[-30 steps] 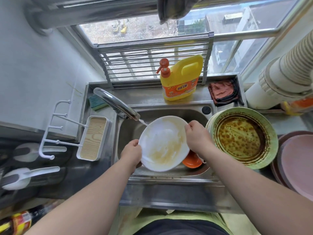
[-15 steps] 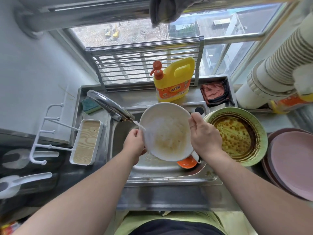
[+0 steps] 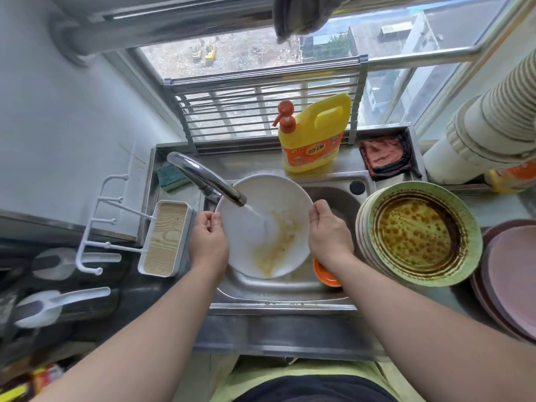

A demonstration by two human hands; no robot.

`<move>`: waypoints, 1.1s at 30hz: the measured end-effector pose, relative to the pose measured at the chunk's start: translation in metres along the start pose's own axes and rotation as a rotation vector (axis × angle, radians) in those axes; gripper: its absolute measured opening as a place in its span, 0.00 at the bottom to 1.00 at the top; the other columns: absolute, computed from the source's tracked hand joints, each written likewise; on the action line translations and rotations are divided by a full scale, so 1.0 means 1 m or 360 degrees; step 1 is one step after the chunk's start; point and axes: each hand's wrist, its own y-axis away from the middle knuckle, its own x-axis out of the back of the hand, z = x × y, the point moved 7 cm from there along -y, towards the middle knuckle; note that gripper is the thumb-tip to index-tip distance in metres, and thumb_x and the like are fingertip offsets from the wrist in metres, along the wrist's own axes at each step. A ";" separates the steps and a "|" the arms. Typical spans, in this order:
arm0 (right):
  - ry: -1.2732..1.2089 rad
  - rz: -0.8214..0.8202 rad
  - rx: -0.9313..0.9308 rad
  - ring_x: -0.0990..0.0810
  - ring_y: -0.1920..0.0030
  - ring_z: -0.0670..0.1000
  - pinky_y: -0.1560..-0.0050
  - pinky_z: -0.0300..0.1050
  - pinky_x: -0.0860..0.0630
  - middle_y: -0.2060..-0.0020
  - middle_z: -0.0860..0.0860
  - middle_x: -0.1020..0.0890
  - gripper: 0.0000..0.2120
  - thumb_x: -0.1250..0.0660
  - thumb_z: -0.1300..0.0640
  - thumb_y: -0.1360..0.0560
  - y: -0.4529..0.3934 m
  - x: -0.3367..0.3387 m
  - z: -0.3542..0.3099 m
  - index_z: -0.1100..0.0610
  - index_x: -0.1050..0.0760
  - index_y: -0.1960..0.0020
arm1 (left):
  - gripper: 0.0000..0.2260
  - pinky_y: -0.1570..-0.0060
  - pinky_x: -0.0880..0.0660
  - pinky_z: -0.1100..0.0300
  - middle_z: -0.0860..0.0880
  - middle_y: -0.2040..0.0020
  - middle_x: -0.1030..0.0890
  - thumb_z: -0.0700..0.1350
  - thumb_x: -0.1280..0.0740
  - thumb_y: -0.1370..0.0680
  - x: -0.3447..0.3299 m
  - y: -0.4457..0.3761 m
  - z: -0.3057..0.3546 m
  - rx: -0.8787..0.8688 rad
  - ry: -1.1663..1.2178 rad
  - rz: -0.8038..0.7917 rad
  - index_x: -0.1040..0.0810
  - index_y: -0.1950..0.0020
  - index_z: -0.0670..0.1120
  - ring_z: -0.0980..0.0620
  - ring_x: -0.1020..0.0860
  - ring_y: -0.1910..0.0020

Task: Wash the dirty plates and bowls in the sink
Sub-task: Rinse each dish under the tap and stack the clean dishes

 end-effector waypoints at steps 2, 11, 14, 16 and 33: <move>-0.0002 -0.0053 -0.0020 0.22 0.53 0.65 0.50 0.60 0.22 0.53 0.58 0.19 0.16 0.52 0.42 0.12 -0.001 -0.013 -0.002 0.51 0.33 0.46 | 0.10 0.63 0.30 0.54 0.50 0.63 0.22 0.56 0.39 0.14 0.010 0.005 -0.001 -0.0014 -0.0013 0.0024 0.26 0.51 0.53 0.48 0.27 0.65; 0.0078 -0.0290 -0.0130 0.26 0.55 0.61 0.53 0.57 0.28 0.56 0.55 0.22 0.13 0.54 0.42 0.13 -0.012 -0.064 -0.002 0.47 0.36 0.50 | 0.10 0.60 0.29 0.52 0.50 0.64 0.24 0.54 0.39 0.14 0.041 0.023 0.006 -0.0118 -0.0185 0.0072 0.27 0.51 0.50 0.50 0.26 0.63; 0.0106 -0.0326 -0.0149 0.24 0.55 0.62 0.52 0.58 0.26 0.57 0.55 0.22 0.13 0.55 0.43 0.13 -0.008 -0.072 0.001 0.48 0.37 0.49 | 0.09 0.60 0.28 0.53 0.48 0.63 0.23 0.53 0.39 0.14 0.043 0.028 0.003 -0.0135 -0.0234 0.0053 0.27 0.50 0.50 0.49 0.26 0.63; 0.0124 -0.0342 -0.0148 0.24 0.56 0.61 0.54 0.56 0.27 0.58 0.55 0.23 0.14 0.55 0.43 0.12 -0.006 -0.074 0.003 0.48 0.36 0.48 | 0.09 0.61 0.28 0.53 0.47 0.62 0.22 0.53 0.39 0.14 0.043 0.030 -0.002 -0.0133 -0.0245 0.0040 0.26 0.50 0.50 0.49 0.26 0.63; 0.0187 -0.0082 0.0187 0.23 0.55 0.61 0.58 0.56 0.27 0.56 0.52 0.22 0.14 0.53 0.42 0.12 -0.047 -0.013 -0.022 0.49 0.36 0.49 | 0.09 0.55 0.25 0.48 0.51 0.60 0.20 0.55 0.40 0.14 0.022 0.016 -0.008 -0.0108 -0.0268 0.0003 0.26 0.49 0.53 0.44 0.21 0.58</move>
